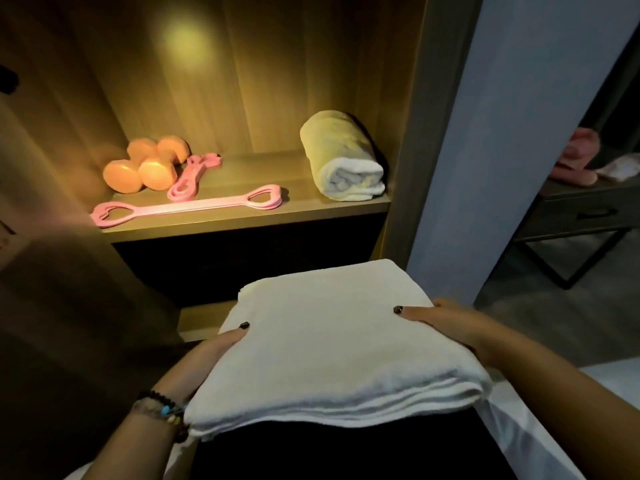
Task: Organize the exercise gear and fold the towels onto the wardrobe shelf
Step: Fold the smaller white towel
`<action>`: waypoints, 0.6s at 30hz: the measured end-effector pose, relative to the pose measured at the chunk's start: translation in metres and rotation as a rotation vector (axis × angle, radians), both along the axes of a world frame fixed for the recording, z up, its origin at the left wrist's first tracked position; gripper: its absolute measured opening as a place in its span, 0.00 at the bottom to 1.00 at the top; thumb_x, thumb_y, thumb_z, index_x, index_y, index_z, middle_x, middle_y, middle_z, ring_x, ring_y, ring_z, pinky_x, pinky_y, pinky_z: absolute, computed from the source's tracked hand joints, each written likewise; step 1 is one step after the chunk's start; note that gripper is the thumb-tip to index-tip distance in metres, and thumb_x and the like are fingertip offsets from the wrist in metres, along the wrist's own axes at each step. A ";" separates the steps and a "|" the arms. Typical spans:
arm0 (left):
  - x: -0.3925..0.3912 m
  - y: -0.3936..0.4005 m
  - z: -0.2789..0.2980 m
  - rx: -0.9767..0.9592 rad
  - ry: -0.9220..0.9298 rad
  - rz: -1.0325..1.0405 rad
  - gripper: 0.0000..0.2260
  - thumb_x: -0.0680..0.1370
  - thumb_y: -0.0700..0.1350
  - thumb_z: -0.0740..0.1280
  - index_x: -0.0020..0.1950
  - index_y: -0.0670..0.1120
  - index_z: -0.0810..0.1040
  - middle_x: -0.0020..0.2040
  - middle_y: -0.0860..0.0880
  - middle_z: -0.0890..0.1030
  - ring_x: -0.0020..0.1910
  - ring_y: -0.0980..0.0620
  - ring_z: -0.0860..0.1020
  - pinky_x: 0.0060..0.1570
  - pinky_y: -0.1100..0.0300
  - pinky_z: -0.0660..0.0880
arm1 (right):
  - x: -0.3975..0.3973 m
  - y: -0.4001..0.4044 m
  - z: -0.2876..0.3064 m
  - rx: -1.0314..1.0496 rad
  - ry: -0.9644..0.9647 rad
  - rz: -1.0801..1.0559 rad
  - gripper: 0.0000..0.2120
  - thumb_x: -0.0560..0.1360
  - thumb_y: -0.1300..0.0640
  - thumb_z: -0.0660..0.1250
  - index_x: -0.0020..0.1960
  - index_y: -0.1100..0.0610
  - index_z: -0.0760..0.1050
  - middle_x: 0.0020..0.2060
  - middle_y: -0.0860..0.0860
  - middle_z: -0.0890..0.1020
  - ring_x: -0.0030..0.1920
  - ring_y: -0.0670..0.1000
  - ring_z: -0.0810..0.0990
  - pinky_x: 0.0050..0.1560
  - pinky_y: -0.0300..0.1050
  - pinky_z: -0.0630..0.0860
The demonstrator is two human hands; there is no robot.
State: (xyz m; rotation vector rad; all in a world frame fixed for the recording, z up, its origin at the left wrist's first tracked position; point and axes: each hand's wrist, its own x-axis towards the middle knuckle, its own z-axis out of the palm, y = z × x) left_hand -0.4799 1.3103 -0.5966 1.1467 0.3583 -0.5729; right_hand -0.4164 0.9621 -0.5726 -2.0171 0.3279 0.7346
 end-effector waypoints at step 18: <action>-0.020 -0.003 0.041 1.106 -0.143 -0.402 0.11 0.76 0.57 0.67 0.53 0.53 0.72 0.48 0.57 0.80 0.45 0.57 0.79 0.44 0.65 0.75 | -0.021 -0.004 0.038 -0.427 -0.144 0.345 0.35 0.71 0.43 0.71 0.72 0.51 0.60 0.68 0.52 0.70 0.63 0.54 0.72 0.63 0.50 0.71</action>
